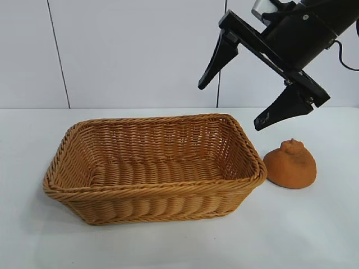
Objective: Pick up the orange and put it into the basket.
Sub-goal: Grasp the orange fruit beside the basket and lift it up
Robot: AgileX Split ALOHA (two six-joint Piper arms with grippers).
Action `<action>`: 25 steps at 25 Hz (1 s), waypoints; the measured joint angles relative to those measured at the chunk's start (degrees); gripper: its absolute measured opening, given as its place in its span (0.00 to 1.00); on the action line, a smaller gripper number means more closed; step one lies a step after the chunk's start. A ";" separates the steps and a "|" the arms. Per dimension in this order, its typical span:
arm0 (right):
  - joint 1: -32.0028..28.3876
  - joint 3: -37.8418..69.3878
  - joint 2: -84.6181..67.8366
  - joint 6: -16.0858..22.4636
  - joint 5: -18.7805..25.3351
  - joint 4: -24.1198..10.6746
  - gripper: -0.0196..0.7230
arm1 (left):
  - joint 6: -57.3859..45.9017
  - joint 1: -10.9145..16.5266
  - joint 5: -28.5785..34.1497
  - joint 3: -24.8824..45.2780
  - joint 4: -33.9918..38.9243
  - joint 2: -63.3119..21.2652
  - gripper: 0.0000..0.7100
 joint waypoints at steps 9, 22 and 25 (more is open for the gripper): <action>0.00 -2.49 0.00 2.38 3.11 -9.97 0.96 | 0.05 0.00 0.00 0.00 0.00 0.00 0.83; -4.76 -6.86 0.00 11.80 7.64 -31.00 0.96 | 0.04 0.00 0.00 0.00 0.00 0.00 0.83; -7.66 -6.86 0.00 11.95 7.64 -31.42 0.96 | 0.04 0.00 0.00 0.00 0.00 0.00 0.83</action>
